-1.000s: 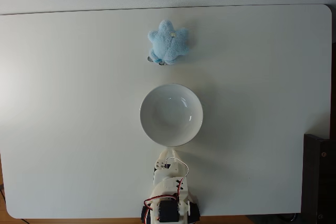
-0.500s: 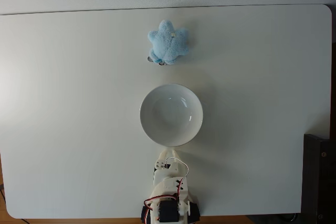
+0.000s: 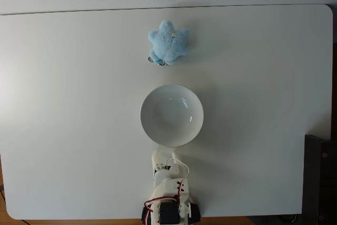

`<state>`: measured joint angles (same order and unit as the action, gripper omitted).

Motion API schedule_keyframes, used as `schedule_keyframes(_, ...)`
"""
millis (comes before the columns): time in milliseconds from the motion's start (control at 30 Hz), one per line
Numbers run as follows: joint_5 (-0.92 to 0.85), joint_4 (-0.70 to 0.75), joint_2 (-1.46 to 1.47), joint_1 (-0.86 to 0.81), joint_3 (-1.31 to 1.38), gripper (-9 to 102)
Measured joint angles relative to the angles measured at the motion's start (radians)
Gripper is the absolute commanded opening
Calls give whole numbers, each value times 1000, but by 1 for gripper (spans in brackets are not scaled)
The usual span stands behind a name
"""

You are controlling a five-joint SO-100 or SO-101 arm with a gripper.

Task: Grasp a skyblue doll and put it into the bowl.

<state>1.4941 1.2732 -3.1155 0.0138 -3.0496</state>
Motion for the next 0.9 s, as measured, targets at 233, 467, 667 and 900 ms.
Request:
schedule_keyframes(233, 0, 2, 0, -2, 163, 24)
schedule_keyframes(467, 0, 2, 0, -2, 351, 25)
schedule_keyframes(667, 0, 2, 0, -2, 512, 26)
schedule_keyframes(900, 0, 2, 0, -2, 680, 41)
